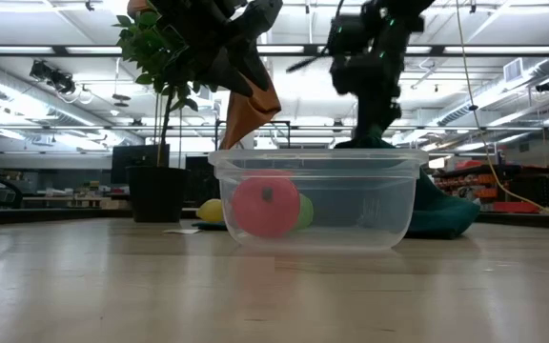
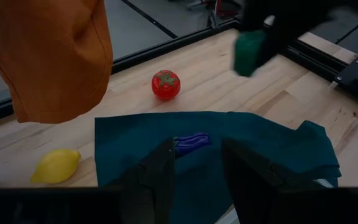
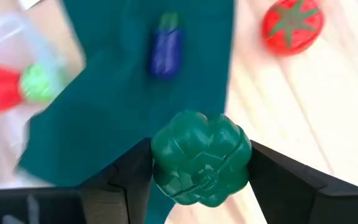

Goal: Pick and placing Produce into tupperware
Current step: Put the bell pepper into the transparent basket

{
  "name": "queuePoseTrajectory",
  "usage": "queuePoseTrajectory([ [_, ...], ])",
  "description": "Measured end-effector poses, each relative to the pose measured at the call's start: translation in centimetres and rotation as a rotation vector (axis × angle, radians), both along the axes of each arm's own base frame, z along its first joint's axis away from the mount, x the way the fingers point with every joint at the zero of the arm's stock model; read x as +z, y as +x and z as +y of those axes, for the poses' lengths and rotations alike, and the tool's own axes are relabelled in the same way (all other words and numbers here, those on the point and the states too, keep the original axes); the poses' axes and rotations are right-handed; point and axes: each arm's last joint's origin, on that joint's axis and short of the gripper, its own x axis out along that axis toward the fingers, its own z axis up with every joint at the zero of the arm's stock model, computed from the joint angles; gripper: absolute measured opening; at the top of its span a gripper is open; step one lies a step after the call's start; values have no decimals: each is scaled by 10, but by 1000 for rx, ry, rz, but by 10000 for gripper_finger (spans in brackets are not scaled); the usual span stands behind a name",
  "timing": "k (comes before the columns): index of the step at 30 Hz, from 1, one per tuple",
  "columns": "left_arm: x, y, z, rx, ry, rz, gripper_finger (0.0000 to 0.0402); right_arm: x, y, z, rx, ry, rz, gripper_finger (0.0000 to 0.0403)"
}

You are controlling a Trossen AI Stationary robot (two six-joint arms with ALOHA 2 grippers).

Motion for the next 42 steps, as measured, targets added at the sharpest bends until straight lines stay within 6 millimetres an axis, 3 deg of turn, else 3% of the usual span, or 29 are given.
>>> queuePoseTrajectory([
  [8,-1,0,-2,-25,-19,9,143,25,-13,52,154,4,1,203],
  [20,-7,-11,-31,-89,-68,51,143,23,-1,128,452,45,-19,202],
  [35,-12,-37,-84,-193,-124,68,135,-10,46,173,433,153,-99,201],
  [42,-13,-45,-99,-242,-123,77,138,-14,66,186,443,157,-144,201],
])
